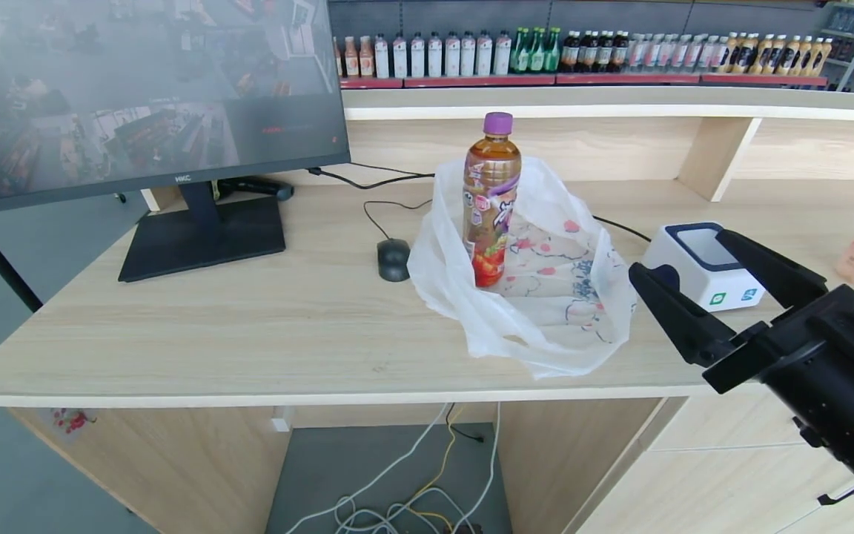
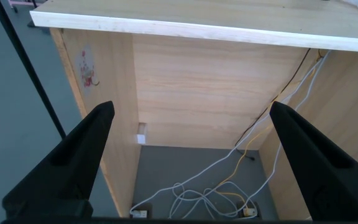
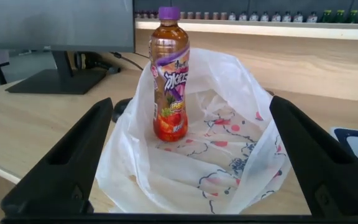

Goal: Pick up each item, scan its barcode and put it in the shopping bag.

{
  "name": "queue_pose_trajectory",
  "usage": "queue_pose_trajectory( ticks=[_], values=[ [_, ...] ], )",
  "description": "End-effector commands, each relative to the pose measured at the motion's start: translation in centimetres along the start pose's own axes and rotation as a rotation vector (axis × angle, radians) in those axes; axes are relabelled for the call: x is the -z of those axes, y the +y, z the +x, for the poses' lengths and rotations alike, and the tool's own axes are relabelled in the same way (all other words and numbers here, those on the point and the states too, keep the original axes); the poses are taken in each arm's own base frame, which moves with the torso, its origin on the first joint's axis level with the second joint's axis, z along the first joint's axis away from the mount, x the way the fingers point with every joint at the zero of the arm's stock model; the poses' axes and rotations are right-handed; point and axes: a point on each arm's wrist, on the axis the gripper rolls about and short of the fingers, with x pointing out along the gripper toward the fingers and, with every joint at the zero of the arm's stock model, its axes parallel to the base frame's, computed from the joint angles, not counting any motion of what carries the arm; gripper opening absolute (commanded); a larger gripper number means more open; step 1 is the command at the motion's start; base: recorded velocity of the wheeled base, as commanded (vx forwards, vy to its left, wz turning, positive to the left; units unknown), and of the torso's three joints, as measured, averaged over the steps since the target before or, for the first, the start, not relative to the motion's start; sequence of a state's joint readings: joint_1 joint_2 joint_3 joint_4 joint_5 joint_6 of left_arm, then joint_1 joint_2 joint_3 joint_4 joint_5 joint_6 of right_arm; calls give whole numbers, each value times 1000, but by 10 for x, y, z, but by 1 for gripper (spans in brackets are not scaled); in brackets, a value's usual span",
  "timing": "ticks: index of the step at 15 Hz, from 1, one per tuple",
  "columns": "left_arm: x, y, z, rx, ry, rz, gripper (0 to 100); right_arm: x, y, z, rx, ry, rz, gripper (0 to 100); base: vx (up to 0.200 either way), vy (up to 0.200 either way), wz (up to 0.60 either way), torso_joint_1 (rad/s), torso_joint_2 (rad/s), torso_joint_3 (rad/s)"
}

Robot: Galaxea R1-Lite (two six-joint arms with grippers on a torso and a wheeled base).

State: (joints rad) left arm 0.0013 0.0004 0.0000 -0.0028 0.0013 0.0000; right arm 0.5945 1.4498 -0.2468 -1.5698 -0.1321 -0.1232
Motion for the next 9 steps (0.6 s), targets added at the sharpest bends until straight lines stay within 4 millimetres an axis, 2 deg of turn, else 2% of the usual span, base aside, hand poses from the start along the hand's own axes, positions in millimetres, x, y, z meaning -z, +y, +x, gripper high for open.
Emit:
queue_pose_trajectory(
  ticks=[1, 9],
  values=[
    [0, 0, 0, -1, -1, -2, 100, -1, 0, 0, -1, -3, 1, 100, 0, 0, 0, 0, 0, 0],
    [0, 0, 0, -2, -1, -9, 100, 8, 3, 6, -9, 28, -5, 100, 0, -200, 0, 4, 1, 3]
  ],
)
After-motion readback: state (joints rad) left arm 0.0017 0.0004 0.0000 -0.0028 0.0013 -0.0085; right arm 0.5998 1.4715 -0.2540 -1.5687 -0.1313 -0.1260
